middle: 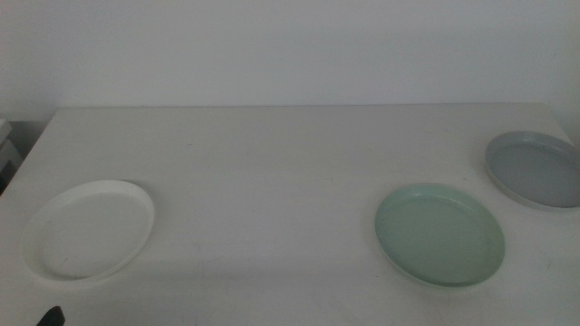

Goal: Stack the three bowls on top of each other.

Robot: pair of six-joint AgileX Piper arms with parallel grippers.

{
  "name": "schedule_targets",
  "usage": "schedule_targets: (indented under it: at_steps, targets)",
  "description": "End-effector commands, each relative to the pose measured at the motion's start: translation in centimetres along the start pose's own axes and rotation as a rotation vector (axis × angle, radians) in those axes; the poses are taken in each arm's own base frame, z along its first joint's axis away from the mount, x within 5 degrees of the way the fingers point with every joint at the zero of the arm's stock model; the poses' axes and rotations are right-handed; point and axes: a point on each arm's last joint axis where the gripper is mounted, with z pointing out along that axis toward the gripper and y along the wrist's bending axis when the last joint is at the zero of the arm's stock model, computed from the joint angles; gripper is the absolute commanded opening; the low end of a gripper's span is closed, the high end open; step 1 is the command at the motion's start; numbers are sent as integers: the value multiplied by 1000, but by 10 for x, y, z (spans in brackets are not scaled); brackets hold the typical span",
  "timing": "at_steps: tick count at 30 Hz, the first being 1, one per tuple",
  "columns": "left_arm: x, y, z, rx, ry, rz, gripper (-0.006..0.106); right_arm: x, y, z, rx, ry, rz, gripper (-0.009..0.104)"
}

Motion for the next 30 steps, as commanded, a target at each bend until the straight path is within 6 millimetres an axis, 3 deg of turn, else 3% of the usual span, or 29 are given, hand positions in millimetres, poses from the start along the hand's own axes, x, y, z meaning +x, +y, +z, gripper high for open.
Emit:
schedule_targets:
  at_steps: [1,7,13,24,30]
  targets:
    - [-9,0,-2,-1,-97,-13,86,-21,3,-7,-12,-123,-17,36]
    - [-9,0,-2,-1,-97,-13,86,-62,9,-20,-11,-77,-18,36]
    - [-9,0,-2,-1,-97,-13,86,-101,15,-18,2,47,-19,36]
    - [-9,0,-2,-1,-97,-13,86,-182,28,15,24,300,-17,36]
    - [-9,0,-2,-1,-97,-13,86,-212,34,42,28,489,-2,36]
